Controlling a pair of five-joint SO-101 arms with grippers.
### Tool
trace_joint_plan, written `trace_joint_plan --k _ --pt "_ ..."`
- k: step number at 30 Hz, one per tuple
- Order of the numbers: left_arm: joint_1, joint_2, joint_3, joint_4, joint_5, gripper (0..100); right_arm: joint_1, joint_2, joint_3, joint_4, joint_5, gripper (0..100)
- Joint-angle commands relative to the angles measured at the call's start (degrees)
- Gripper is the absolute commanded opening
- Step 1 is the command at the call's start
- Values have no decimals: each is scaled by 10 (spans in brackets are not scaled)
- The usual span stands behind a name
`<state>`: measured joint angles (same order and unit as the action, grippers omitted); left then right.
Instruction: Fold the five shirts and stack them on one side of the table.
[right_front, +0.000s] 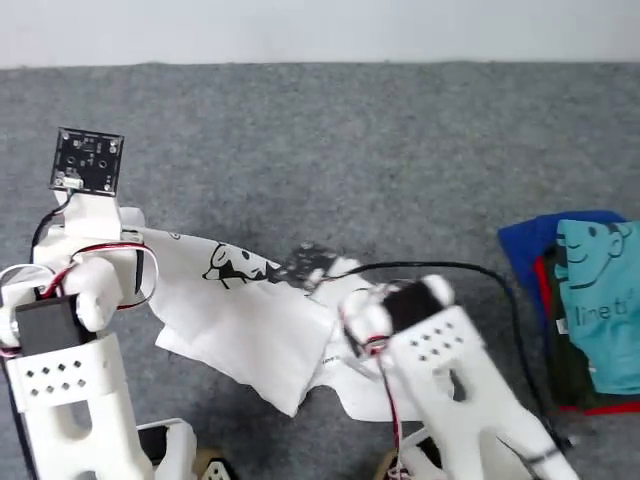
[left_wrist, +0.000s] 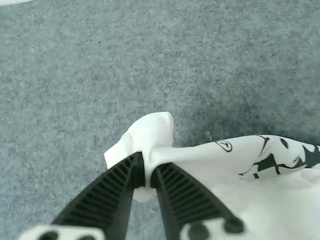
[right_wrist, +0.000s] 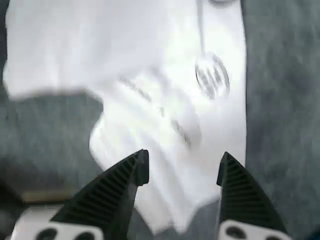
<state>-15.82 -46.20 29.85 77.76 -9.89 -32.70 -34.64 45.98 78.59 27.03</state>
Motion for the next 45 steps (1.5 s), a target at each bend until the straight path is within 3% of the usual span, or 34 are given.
trace_joint_plan --k 1,6,17,23,27,30,33,45 --pt "0 -7 -3 -10 -3 14 -36 85 1 -95 -27 231" --pt "0 -7 -3 -8 -3 14 -54 199 -37 -155 -26 231" --pt "0 -4 -3 -7 -3 14 -82 332 -178 -164 -27 229" --pt "0 -7 -3 -7 -3 14 -102 401 -207 -171 -24 106" --pt "0 -7 -3 -6 -3 14 -101 430 -214 -180 -24 86" --pt "0 -7 -3 -6 -3 14 -101 431 -218 -175 -23 80" --pt "0 -7 -3 -6 -3 14 -101 428 -219 -174 -9 2" --pt "0 -7 -3 -6 -3 14 -35 200 -282 -22 11 10"
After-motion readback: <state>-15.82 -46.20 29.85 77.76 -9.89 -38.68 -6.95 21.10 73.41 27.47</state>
